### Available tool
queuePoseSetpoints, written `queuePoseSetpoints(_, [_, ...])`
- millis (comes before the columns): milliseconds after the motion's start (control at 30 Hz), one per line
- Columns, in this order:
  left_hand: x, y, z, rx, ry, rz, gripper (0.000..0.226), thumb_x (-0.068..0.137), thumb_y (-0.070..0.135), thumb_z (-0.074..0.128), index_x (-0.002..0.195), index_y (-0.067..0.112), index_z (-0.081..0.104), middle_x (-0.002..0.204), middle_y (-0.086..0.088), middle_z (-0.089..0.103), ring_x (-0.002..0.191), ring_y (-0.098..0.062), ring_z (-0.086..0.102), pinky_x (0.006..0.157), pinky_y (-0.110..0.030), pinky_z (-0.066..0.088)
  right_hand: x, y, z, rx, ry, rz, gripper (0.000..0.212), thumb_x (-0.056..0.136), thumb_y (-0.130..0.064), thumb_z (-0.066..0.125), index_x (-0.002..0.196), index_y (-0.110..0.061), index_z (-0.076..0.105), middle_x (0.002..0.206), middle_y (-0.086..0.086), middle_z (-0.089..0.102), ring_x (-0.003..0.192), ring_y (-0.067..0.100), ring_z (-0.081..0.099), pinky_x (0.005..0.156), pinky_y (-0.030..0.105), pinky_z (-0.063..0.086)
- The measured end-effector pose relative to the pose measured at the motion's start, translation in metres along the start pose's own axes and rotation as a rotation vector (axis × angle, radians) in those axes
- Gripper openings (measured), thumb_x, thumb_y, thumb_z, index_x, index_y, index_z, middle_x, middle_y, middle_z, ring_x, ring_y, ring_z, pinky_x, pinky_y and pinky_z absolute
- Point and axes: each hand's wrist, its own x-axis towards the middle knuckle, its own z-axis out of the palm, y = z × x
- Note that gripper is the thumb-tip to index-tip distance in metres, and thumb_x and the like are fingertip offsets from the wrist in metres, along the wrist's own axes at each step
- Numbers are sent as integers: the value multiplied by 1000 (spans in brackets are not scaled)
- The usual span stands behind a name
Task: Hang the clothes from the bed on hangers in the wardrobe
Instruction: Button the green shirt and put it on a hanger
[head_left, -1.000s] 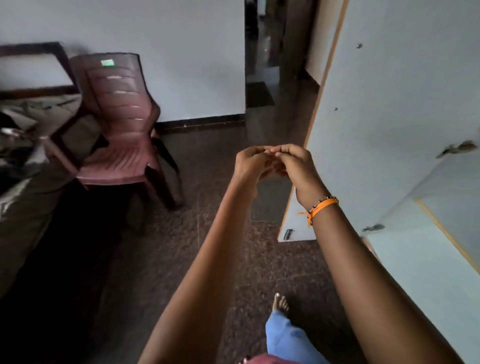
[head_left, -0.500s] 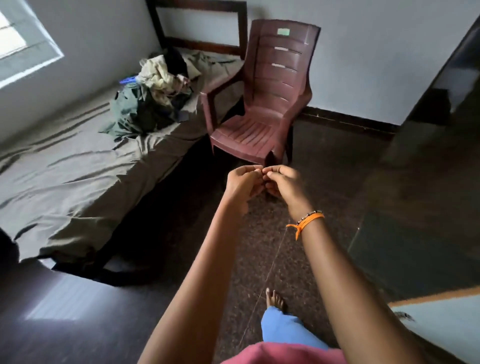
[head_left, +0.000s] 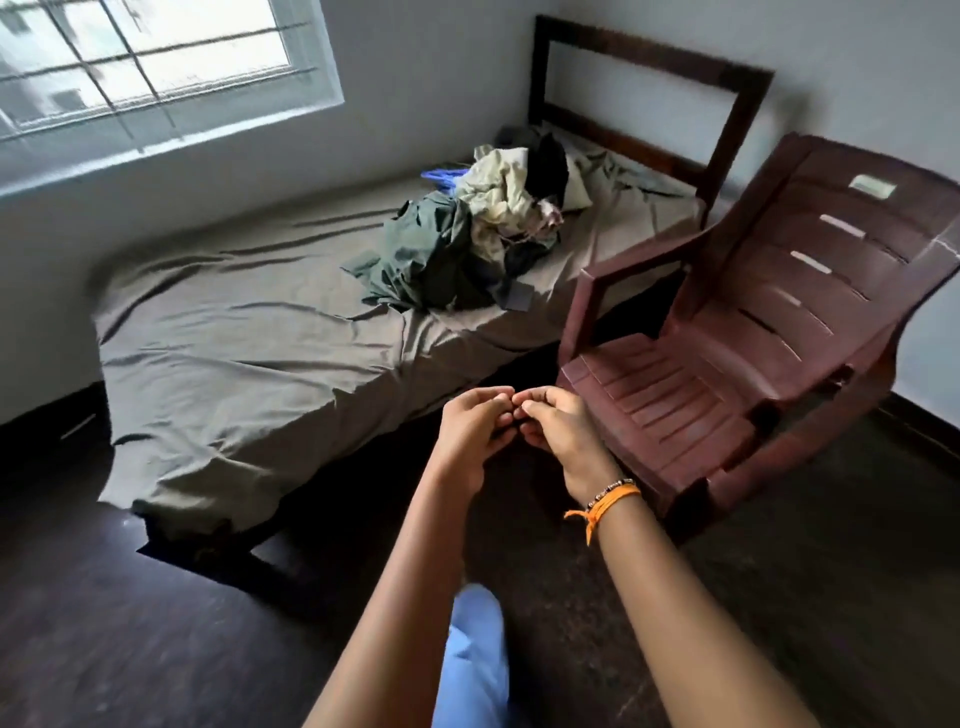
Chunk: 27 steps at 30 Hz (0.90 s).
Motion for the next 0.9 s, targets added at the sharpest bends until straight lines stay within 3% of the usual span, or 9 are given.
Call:
queuePoseSetpoints(167, [132,69,-32,5,56,6,19,94,2,47,93,11,64,71,0,58,64,-7,52,75,-26,51,133,-46,53,-25,-50,34,20,95,-3,42,96,-7,61,75,-1,59,62,3,52,53,8,43])
queuePoseSetpoints(267, [201,113,-49,45,102,27,16,94,2,47,100,6,61,67,-1,56,51,-4,51,52,-16,45,204,-75,83,-3,-85,36,19,94,0,42,93,-6,59,72,-2,58,59,3,52,53,10,43])
queuePoseSetpoints(367, [254,144,-60,93,137,23,16,95,4,47,102,8,62,70,0,56,58,-6,50,43,-11,41,269,-95,107,-6,-111,49,21,94,0,42,88,-9,60,72,0,57,62,8,51,57,15,42])
queuePoseSetpoints(567, [376,182,-80,69,139,-17,18,96,5,45,92,13,61,74,2,54,61,-4,47,51,-11,42,419,-113,141,-2,-137,108,23,94,0,41,85,-11,59,70,2,55,47,1,47,49,13,37])
queuePoseSetpoints(767, [506,223,-84,90,212,-135,19,98,5,43,92,12,59,72,0,50,59,-7,42,47,-11,38,591,-114,165,-79,-179,249,27,95,-2,38,80,-15,56,71,0,53,56,7,44,56,17,38])
queuePoseSetpoints(900, [583,249,-82,111,225,-205,14,98,7,43,103,10,56,76,0,51,61,-7,45,48,-11,40,685,-108,176,-158,-220,379,17,96,-4,40,101,-13,54,77,1,51,58,10,45,57,20,38])
